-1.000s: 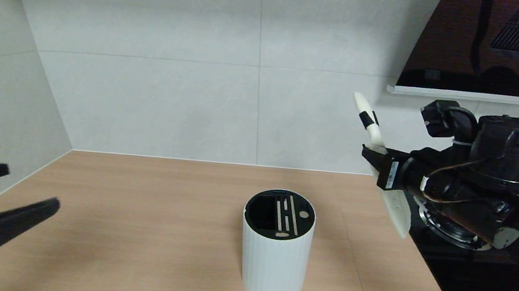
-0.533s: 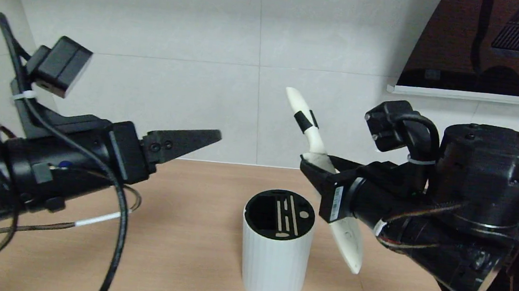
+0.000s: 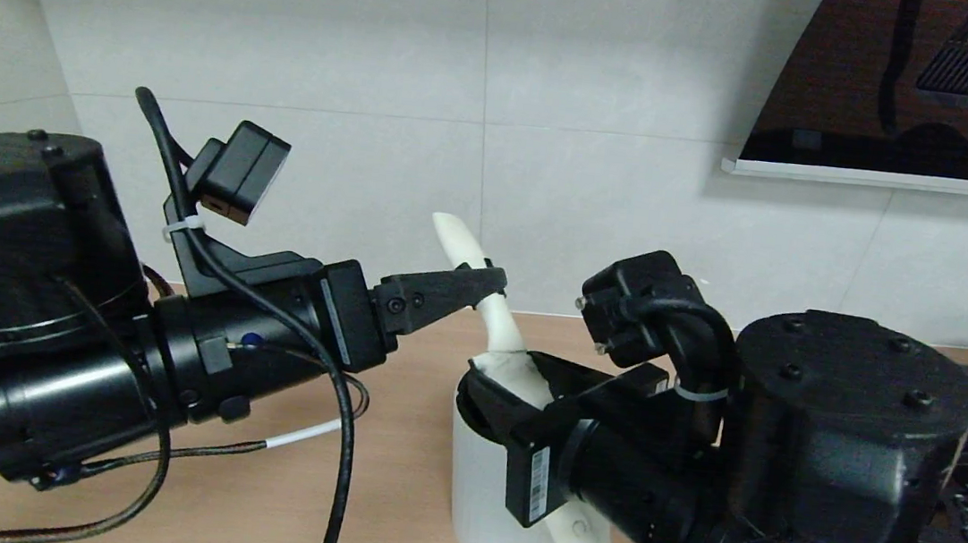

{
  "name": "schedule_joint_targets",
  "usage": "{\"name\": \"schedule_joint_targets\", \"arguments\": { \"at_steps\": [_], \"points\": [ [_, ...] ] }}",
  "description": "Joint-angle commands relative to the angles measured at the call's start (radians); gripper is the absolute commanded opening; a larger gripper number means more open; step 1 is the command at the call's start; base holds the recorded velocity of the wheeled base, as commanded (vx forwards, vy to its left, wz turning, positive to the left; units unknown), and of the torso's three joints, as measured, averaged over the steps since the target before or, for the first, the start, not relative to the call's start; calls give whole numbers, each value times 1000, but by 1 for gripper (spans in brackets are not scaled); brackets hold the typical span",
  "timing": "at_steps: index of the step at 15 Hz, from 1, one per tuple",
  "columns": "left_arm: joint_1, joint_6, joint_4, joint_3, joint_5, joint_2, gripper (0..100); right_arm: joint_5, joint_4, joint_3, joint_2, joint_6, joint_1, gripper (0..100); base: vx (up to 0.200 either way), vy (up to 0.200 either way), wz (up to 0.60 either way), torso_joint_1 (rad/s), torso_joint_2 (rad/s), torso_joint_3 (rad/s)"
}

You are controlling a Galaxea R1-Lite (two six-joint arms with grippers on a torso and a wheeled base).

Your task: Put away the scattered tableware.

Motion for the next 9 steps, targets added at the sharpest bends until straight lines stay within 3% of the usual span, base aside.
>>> {"name": "schedule_joint_targets", "arguments": {
  "at_steps": [1,9],
  "points": [
    [-4,0,-28,14,4,32,100,0,-2,2,13,5,28,0,0,0,0,0,0,0],
    [-17,0,-31,14,4,33,100,0,-35,12,12,22,57,0,0,0,0,0,0,0]
  ]
}}
